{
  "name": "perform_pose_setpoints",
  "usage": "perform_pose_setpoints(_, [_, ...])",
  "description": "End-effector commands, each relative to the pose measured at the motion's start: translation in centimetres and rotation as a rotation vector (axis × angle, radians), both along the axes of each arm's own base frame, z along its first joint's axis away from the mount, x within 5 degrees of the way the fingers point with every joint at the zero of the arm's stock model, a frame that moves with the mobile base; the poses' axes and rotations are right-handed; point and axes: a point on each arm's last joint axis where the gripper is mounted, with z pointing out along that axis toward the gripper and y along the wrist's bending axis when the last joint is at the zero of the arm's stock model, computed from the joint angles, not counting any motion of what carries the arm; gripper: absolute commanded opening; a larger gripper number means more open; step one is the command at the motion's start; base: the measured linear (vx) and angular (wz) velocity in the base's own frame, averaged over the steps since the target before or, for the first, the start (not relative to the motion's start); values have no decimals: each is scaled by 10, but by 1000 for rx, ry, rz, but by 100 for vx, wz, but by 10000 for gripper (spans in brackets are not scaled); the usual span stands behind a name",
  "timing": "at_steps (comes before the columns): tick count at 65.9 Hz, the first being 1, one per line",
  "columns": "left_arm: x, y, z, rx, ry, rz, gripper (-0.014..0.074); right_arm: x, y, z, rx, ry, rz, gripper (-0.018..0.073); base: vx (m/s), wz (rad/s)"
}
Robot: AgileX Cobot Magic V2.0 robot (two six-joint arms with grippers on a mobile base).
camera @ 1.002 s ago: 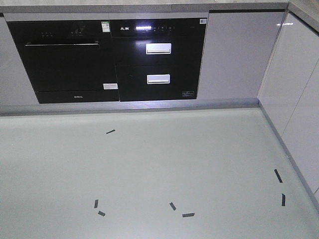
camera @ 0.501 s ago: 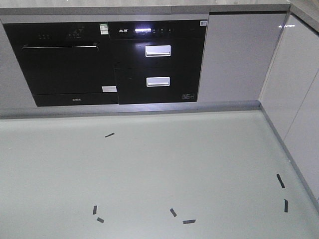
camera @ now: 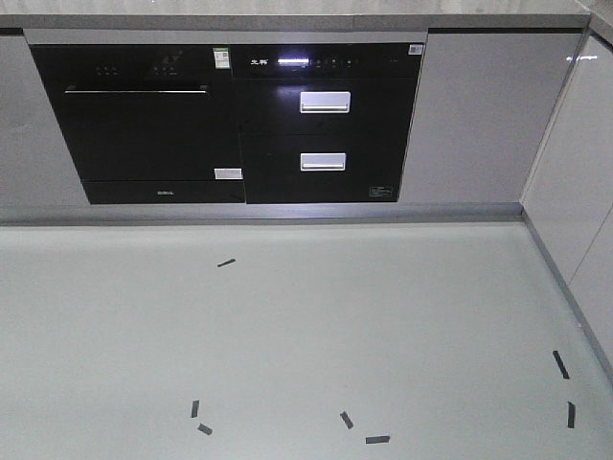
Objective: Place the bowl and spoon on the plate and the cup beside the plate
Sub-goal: 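Drive the base toward the grey countertop with both grippers closed, then continue driving closer to the counter holding the spoon and bowl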
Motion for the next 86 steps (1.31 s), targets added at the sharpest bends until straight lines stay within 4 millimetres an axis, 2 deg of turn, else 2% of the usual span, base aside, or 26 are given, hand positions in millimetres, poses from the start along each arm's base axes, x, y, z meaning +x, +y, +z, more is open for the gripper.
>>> perform_pose_setpoints(1, [0, -1, -2, -17, -61, -9, -6, -1, -1, 7, -8, -81, -16, -2, 6, 3])
perform_pose_setpoints(86, [0, -1, -2, -17, -61, -9, -6, -1, -1, 7, -8, -81, -16, -2, 11, 1])
